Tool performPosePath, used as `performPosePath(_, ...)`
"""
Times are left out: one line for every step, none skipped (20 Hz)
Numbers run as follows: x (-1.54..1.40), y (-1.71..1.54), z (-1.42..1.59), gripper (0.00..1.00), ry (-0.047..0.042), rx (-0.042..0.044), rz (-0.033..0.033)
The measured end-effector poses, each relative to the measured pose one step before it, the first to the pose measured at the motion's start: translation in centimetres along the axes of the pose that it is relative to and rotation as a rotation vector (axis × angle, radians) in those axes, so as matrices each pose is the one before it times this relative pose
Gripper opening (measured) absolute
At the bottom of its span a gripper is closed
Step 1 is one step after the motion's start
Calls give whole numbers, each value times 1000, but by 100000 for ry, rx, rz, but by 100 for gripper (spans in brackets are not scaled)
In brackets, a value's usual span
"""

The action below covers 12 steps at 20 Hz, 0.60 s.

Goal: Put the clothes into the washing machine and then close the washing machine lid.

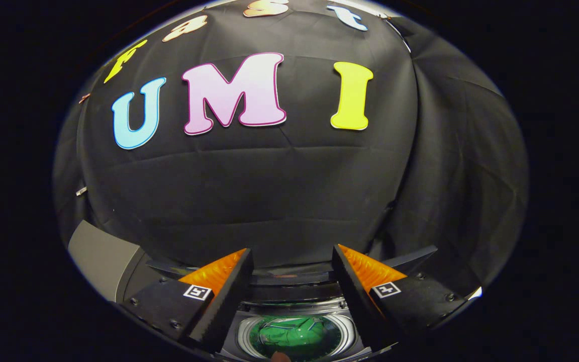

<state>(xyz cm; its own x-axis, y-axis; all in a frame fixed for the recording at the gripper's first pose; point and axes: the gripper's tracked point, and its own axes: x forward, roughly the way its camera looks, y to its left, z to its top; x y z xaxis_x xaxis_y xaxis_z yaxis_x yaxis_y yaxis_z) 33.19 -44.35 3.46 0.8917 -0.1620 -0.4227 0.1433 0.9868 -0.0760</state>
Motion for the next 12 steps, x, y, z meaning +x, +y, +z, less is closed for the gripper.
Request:
performPosePath(-405, 1, -253, 100, -258, -180, 106)
performPosePath(-304, -45, -117, 100, -236, 103, 9)
performPosePath(-291, -21, -123, 100, -28, -97, -61)
performPosePath(-344, -110, -201, 100, 224, -218, -94)
performPosePath(-227, 41, -160, 100, 20, 71, -150)
performPosePath(-256, -24, -168, 100, -364, -61, -59)
performPosePath(-309, 14, -161, 100, -407, 14, 9)
performPosePath(-206, 62, -141, 100, -331, 113, 11)
performPosePath(-224, -20, -235, 100, -295, -97, 22)
performPosePath(-260, -82, -155, 100, -492, 127, -71)
performPosePath(-240, -114, -88, 100, -514, 521, -165)
performPosePath(-307, 45, -189, 100, -20, 126, -168)
